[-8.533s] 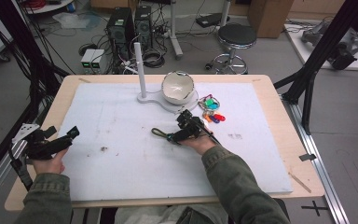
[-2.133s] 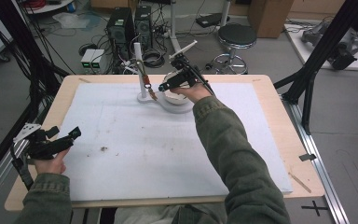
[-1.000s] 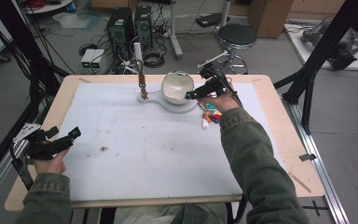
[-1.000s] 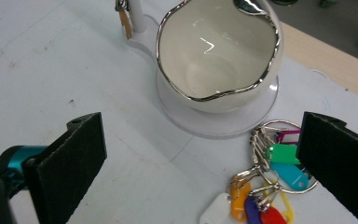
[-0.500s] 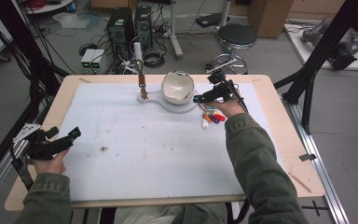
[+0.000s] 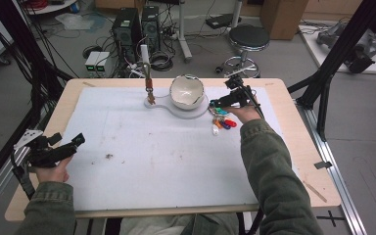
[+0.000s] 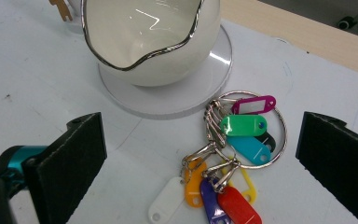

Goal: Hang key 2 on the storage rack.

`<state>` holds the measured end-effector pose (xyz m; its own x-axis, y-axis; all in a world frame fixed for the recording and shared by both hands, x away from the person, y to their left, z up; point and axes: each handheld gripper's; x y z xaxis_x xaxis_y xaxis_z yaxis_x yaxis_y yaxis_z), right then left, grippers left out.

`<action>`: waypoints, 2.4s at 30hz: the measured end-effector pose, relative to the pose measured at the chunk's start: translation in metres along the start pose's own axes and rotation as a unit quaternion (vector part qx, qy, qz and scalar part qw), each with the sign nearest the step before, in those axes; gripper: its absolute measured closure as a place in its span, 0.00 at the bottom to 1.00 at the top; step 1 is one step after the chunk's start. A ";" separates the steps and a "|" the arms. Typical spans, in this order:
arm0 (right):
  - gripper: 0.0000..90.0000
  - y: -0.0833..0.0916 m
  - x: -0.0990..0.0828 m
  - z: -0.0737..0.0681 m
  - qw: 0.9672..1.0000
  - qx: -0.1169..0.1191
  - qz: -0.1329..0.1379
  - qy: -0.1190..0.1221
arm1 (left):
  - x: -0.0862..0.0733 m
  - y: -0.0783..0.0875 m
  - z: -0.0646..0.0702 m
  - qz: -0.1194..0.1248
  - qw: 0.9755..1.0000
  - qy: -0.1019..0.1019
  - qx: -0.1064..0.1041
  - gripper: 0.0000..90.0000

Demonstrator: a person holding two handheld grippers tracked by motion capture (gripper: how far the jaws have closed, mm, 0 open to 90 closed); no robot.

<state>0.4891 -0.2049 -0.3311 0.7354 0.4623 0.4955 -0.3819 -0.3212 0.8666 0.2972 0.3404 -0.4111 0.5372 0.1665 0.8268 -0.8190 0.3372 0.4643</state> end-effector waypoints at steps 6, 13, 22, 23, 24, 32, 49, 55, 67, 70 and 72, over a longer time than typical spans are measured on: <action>0.01 -0.004 0.001 0.002 1.000 0.004 0.010 0.008 | 0.000 0.000 0.000 0.000 1.000 -0.001 0.000 0.02; 0.01 -0.013 0.003 0.005 1.000 0.003 0.005 0.005 | 0.000 0.000 0.000 0.000 1.000 -0.001 0.001 0.02; 0.01 -0.024 0.005 0.008 1.000 0.000 -0.006 0.005 | 0.000 0.000 0.000 -0.001 1.000 -0.002 0.001 0.02; 0.01 -0.026 0.005 0.008 1.000 -0.001 -0.006 0.003 | 0.000 0.000 0.000 -0.001 1.000 -0.003 0.001 0.02; 0.01 -0.027 0.005 0.008 1.000 -0.001 -0.007 0.004 | 0.000 0.000 0.000 -0.001 1.000 -0.002 0.001 0.02; 0.01 -0.039 0.006 0.014 1.000 -0.007 -0.019 0.005 | -0.001 0.000 0.000 -0.001 1.000 0.000 0.003 0.02; 0.05 -0.061 0.001 0.029 0.999 -0.003 -0.045 0.002 | -0.001 0.000 0.000 -0.006 1.000 -0.004 0.003 0.02; 0.18 -0.068 0.000 0.030 0.998 0.012 -0.055 0.012 | -0.001 0.000 0.000 -0.005 1.000 -0.004 0.003 0.02; 0.24 -0.092 0.001 0.024 0.995 -0.005 -0.097 0.023 | -0.001 0.000 0.000 -0.005 1.000 -0.004 0.004 0.02; 0.30 -0.096 0.001 0.022 0.994 -0.004 -0.106 0.029 | -0.001 0.000 0.000 -0.005 1.000 -0.004 0.004 0.02; 0.32 -0.098 0.000 0.021 0.993 -0.005 -0.112 0.030 | -0.001 0.000 0.000 -0.006 1.000 -0.005 0.003 0.02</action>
<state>0.5385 -0.1907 -0.4167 0.7675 0.5705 0.2925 -0.2184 -0.1963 0.9559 0.2966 0.3403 -0.4121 0.5449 0.1534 0.8244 -0.8139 0.3333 0.4760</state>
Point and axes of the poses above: each handheld gripper's, and its own axes: y roughly backward along the jaws, x roughly out of its top, z roughly to its right, and after that the axes turned 12 degrees about -z, right-handed
